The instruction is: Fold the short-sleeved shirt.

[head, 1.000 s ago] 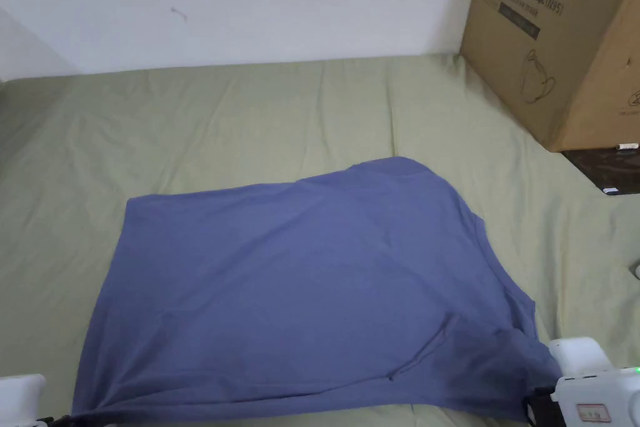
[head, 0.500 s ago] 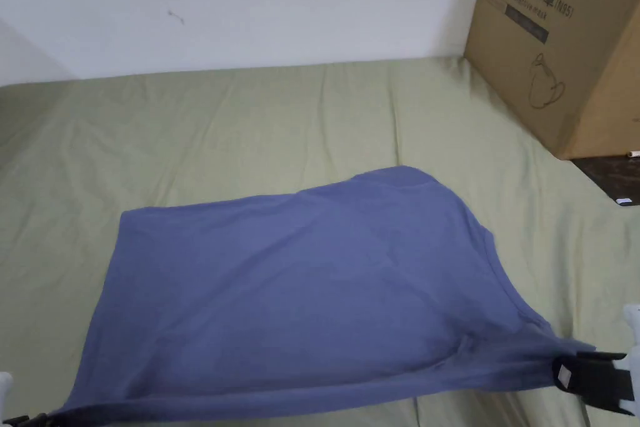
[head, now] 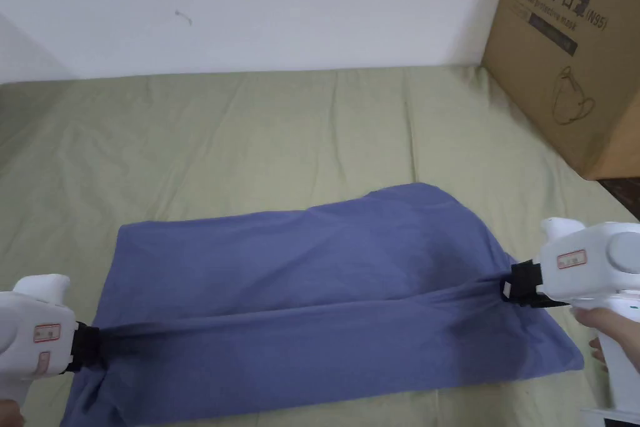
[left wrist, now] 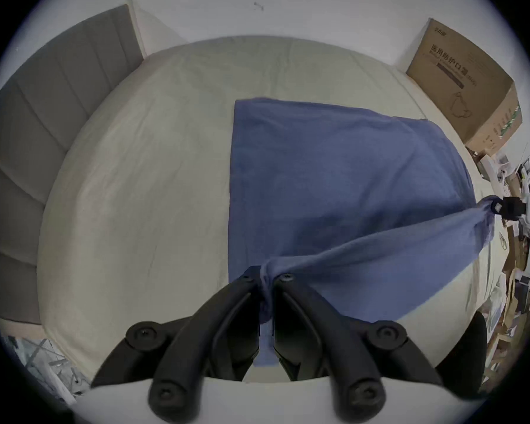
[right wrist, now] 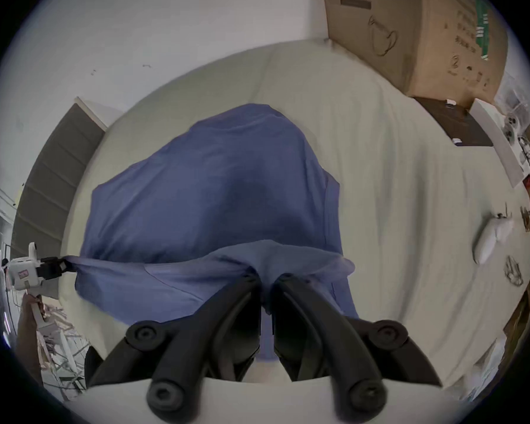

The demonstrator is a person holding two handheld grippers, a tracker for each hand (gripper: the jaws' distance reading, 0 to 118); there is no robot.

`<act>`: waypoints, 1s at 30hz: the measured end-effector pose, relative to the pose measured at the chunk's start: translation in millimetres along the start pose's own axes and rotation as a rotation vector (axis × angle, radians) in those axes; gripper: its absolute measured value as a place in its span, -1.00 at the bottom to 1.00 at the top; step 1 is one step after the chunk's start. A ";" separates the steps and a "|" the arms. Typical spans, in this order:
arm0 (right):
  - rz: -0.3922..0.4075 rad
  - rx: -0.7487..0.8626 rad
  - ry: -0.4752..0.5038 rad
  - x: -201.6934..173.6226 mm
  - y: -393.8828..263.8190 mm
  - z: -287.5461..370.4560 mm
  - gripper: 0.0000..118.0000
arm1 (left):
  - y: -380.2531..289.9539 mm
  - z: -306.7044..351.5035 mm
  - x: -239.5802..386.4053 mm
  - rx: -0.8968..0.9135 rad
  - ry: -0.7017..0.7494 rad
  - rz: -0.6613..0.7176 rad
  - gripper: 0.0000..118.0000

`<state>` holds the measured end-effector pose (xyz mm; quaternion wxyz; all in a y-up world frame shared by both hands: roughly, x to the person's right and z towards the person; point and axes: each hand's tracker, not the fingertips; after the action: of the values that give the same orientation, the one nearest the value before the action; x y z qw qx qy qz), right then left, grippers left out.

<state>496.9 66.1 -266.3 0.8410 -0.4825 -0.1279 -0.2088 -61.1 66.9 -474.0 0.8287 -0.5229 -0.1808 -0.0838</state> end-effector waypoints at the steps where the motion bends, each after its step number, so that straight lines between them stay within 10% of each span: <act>1: -0.004 -0.007 -0.010 -1.4 2.9 -8.4 -0.91 | 2.4 -6.5 0.2 -0.004 -0.003 0.000 -0.89; 3: -0.008 0.012 -0.031 -4.9 3.1 -17.1 -0.59 | 2.8 -14.1 1.7 -0.013 -0.001 -0.001 -0.82; 5: 0.000 0.058 -0.056 -6.2 -1.9 -17.3 0.74 | 1.1 -13.1 2.4 0.007 0.014 0.002 -0.21; 6: -0.002 0.064 -0.063 -7.3 -5.4 -16.4 1.00 | -0.7 -10.6 0.7 0.031 0.011 0.017 0.20; 8: -0.011 0.109 -0.040 -3.6 -17.2 -6.7 0.97 | -7.4 -3.3 -3.9 0.073 -0.046 0.064 0.92; 16: -0.070 0.177 0.010 0.7 -67.8 41.0 0.94 | -64.1 45.4 -8.3 0.187 -0.080 0.156 0.89; 18: -0.067 0.197 0.056 -2.2 -84.9 56.2 0.53 | -81.6 58.5 -11.2 0.180 -0.104 0.179 0.43; 19: -0.055 0.207 0.076 -3.6 -92.6 64.3 0.04 | -89.4 65.2 -12.4 0.192 -0.108 0.194 -0.13; 20: -0.045 0.211 0.069 -9.2 -98.4 71.8 -0.90 | -96.5 71.1 -12.6 0.196 -0.105 0.201 -0.96; 30: -0.036 0.191 0.092 -21.8 -115.0 77.4 -1.00 | -101.2 65.6 -29.8 0.151 -0.017 0.212 -0.90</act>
<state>422.1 86.6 -149.4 0.8843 -0.3876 -0.1171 -0.2326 -135.6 79.8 -375.5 0.8683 -0.4760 -0.1376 0.0225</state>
